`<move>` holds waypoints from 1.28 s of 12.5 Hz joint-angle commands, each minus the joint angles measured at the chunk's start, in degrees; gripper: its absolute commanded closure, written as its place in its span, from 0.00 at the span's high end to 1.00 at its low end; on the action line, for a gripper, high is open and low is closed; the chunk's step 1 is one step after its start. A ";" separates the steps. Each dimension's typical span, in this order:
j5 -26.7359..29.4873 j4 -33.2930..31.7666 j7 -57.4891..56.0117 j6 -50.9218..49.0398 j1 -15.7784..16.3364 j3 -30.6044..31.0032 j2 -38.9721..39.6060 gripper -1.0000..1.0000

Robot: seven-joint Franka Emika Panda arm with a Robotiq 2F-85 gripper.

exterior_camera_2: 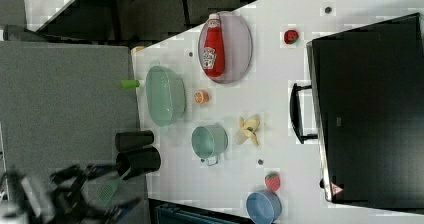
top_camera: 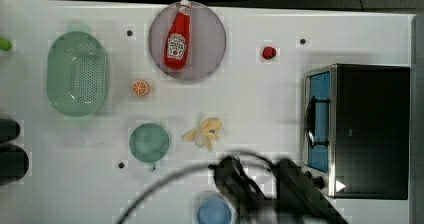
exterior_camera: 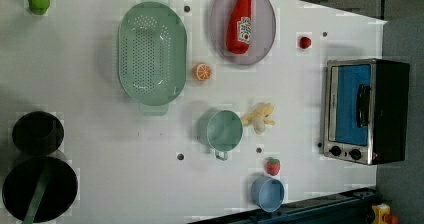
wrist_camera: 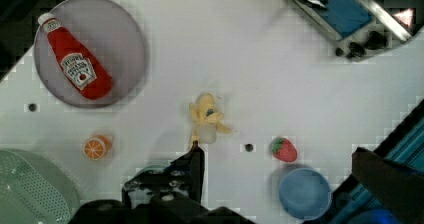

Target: Pick banana from table and place on oven.

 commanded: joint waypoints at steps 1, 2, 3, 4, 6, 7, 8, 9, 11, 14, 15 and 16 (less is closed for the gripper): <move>0.55 -6.86 2.41 7.54 0.60 2.90 9.88 1.00; 0.55 -8.15 2.41 11.03 0.60 3.19 11.91 1.00; 0.55 -9.34 2.41 14.20 0.60 3.41 14.03 1.00; 0.55 -10.46 2.41 17.22 0.60 3.55 16.24 1.00; 0.55 -12.48 2.41 23.36 0.60 3.61 20.87 1.00; 0.55 -13.42 2.41 26.36 0.60 3.61 23.18 1.00; 0.55 -14.20 2.41 29.24 0.62 3.69 25.52 1.00; 0.55 -14.85 2.41 31.88 0.66 3.84 27.92 1.00; 0.56 -15.91 2.43 36.75 0.83 4.28 32.63 1.00; 0.60 -17.34 2.56 44.93 1.01 5.45 39.16 1.00; 0.61 -17.78 2.81 47.78 1.13 5.73 40.94 1.00; 0.62 -18.20 3.65 50.26 1.21 5.91 42.50 1.00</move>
